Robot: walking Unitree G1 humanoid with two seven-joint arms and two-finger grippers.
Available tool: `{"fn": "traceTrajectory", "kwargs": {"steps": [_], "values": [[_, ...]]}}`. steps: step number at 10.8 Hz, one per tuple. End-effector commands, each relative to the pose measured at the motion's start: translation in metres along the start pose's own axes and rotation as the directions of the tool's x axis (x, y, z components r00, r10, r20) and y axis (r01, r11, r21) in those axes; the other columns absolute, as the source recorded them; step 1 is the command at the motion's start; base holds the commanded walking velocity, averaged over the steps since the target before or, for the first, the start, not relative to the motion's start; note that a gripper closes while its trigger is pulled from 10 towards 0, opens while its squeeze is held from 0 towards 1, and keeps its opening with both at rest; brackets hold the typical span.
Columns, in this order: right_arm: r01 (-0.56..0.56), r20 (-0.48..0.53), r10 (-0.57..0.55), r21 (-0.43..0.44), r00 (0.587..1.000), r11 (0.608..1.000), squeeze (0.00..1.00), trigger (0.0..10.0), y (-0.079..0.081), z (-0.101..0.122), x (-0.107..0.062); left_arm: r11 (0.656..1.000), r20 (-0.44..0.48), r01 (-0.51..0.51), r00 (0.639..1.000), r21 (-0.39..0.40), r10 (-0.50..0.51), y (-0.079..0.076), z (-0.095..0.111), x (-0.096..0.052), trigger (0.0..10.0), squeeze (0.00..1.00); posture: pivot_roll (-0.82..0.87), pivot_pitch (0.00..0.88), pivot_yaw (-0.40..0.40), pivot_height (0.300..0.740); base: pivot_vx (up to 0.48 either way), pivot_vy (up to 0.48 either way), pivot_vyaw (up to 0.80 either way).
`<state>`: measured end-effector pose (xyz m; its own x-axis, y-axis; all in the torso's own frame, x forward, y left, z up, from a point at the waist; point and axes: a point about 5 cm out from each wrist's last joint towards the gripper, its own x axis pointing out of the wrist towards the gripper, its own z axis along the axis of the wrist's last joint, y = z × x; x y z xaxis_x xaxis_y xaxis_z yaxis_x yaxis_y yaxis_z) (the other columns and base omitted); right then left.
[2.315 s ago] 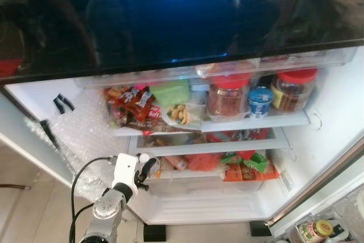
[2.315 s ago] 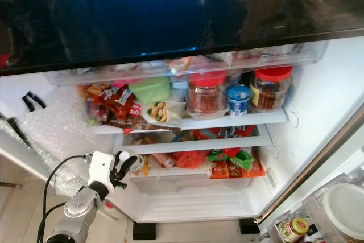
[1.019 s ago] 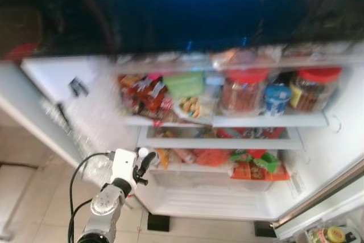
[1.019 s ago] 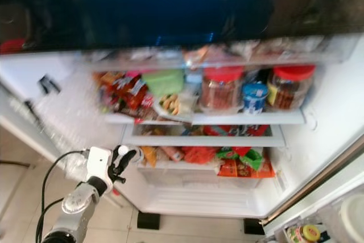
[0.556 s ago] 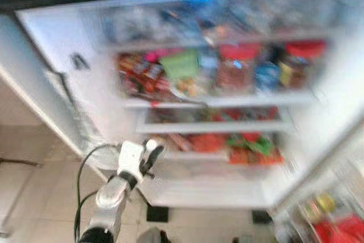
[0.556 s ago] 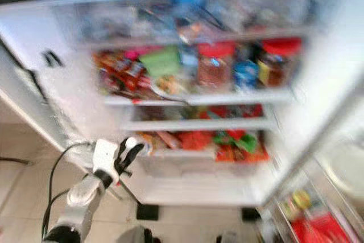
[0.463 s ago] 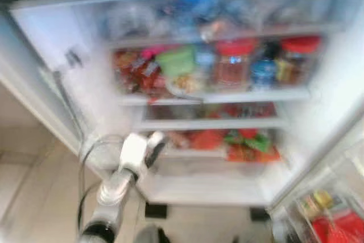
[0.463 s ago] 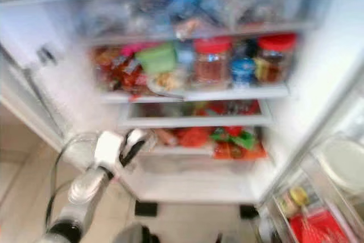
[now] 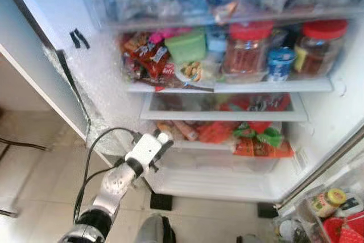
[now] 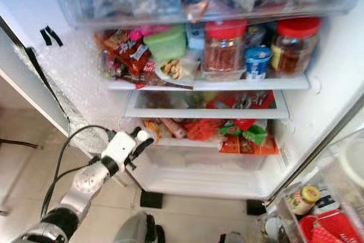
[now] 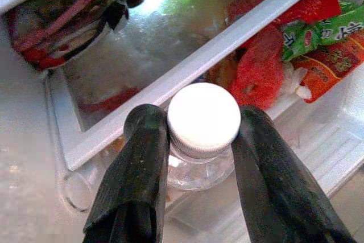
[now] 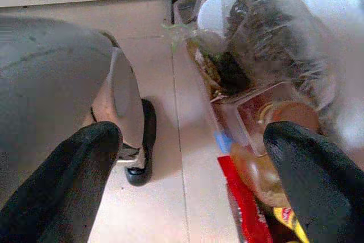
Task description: Restocking fridge
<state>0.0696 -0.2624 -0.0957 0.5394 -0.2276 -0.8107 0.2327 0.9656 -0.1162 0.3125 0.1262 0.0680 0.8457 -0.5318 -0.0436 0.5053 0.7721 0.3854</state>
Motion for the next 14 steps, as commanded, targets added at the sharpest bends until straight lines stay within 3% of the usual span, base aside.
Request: {"fn": "traceTrajectory", "kwargs": {"steps": [1, 3, 7, 8, 11, 14], "values": [[-0.008, -0.018, 0.008, 0.010, 1.000, 1.000, 0.00, 10.0, 0.003, -0.006, -0.002, 0.999, -0.011, -0.033, 0.999, 0.019, 0.033, 0.007, -0.004, -0.004, 10.0, 0.00, -0.04, 0.107, 0.121, 0.657, 0.000, 0.000, 0.00], [-0.017, -0.020, 0.017, 0.012, 1.000, 1.000, 0.00, 10.0, 0.004, -0.006, -0.002, 0.990, -0.005, 0.003, 1.000, 0.139, -0.002, 0.000, -0.004, -0.004, 10.0, 0.00, -0.05, 0.106, 0.122, 0.657, 0.000, 0.000, 0.00], [-0.029, -0.029, 0.028, -0.015, 0.999, 0.999, 0.00, 10.0, 0.005, -0.006, -0.001, 0.979, 0.032, -0.023, 0.999, 0.203, 0.017, 0.003, 0.007, 0.007, 10.0, 0.00, -0.06, 0.082, 0.126, 0.657, 0.000, 0.000, 0.00], [-0.027, -0.029, 0.026, -0.015, 0.999, 1.000, 0.00, 10.0, 0.006, -0.007, -0.001, 0.980, 0.037, -0.010, 0.999, 0.197, 0.002, 0.001, 0.008, 0.009, 10.0, 0.00, -0.07, 0.075, 0.127, 0.657, 0.000, 0.000, 0.00], [-0.028, -0.027, 0.028, -0.021, 0.999, 0.999, 0.00, 10.0, 0.006, -0.006, -0.001, 0.953, 0.032, 0.065, 0.996, 0.295, -0.078, -0.004, 0.011, 0.013, 10.0, 0.00, -0.06, 0.084, 0.126, 0.657, 0.000, 0.000, 0.00], [-0.030, -0.029, 0.029, -0.020, 0.999, 0.999, 0.00, 10.0, 0.006, -0.006, -0.001, 0.953, 0.032, 0.067, 0.996, 0.295, -0.080, -0.005, 0.010, 0.014, 10.0, 0.00, -0.06, 0.086, 0.127, 0.657, 0.000, 0.000, 0.00]]}}
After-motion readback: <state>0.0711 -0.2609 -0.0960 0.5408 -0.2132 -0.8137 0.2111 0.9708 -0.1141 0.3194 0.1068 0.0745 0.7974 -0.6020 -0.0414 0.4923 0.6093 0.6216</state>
